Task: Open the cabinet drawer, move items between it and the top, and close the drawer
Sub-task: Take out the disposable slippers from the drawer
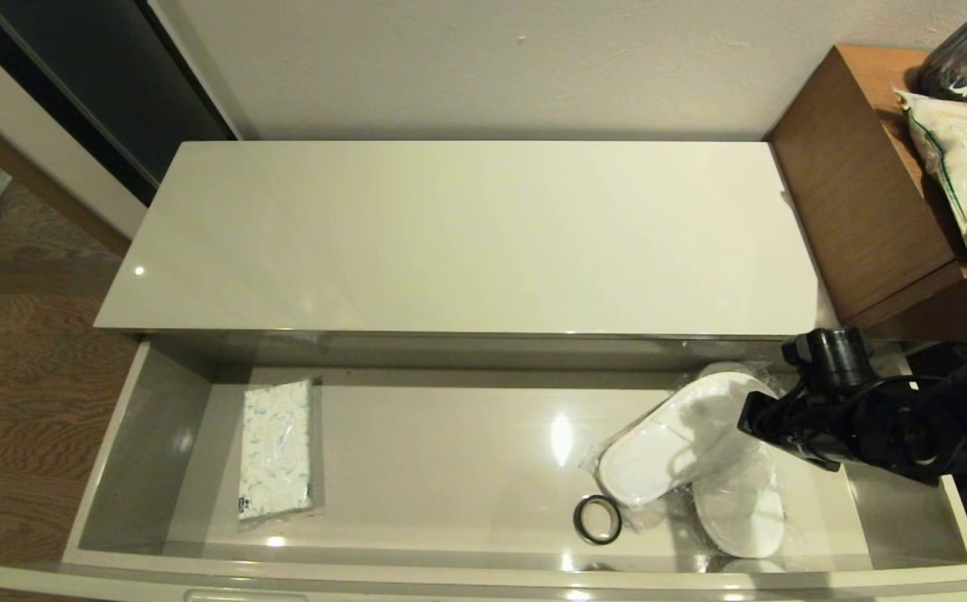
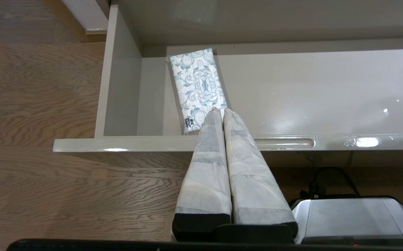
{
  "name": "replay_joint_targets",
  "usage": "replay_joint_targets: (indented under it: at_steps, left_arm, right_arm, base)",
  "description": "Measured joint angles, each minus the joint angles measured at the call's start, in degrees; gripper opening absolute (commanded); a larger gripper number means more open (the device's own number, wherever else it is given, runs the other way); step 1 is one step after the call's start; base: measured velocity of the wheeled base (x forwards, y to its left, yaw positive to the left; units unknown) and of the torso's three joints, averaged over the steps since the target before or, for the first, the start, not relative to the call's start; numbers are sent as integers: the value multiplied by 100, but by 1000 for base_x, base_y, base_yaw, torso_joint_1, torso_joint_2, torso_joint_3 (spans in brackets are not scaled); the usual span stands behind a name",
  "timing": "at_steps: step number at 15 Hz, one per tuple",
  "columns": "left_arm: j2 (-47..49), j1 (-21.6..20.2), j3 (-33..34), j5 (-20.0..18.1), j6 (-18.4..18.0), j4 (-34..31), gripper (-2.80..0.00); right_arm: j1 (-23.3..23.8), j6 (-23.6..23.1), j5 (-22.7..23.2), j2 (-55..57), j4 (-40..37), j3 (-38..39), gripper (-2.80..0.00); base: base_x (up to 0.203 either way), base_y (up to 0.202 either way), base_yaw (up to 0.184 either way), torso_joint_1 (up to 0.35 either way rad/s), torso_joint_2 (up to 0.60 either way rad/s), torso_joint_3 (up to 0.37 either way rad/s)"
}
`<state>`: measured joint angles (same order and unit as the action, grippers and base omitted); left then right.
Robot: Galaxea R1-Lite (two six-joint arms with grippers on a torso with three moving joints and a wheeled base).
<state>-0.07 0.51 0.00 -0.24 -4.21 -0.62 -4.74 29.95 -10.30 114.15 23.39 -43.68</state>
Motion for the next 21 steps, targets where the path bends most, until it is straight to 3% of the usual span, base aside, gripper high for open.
replay_joint_targets:
  at_steps: [4, 7, 8, 13, 21]
  left_arm:
    - [0, 0, 0, -2, -4, 0, -280]
    - [0, -2, 0, -1, 0, 2, -280]
    - [0, -2, 0, -2, -1, 2, -280]
    - [0, -2, 0, -2, 0, 0, -280]
    - [0, -2, 0, 0, 0, 0, -280]
  right_arm:
    - [-252, 44, 41, -1025, -1188, -272, -280]
    - [-287, 42, 35, -1224, -1254, -231, -280]
    - [-279, 40, 8, -1177, -1254, -227, 0]
    - [91, 33, 51, -692, -1009, -280, 0]
    - [155, -173, 405, -219, -270, -146, 0]
  base:
    - [0, 0, 0, 0, 0, 0]
    - [0, 0, 0, 0, 0, 0]
    - [0, 0, 0, 0, 0, 0]
    - [0, 0, 0, 0, 0, 0]
    - [0, 0, 0, 0, 0, 0]
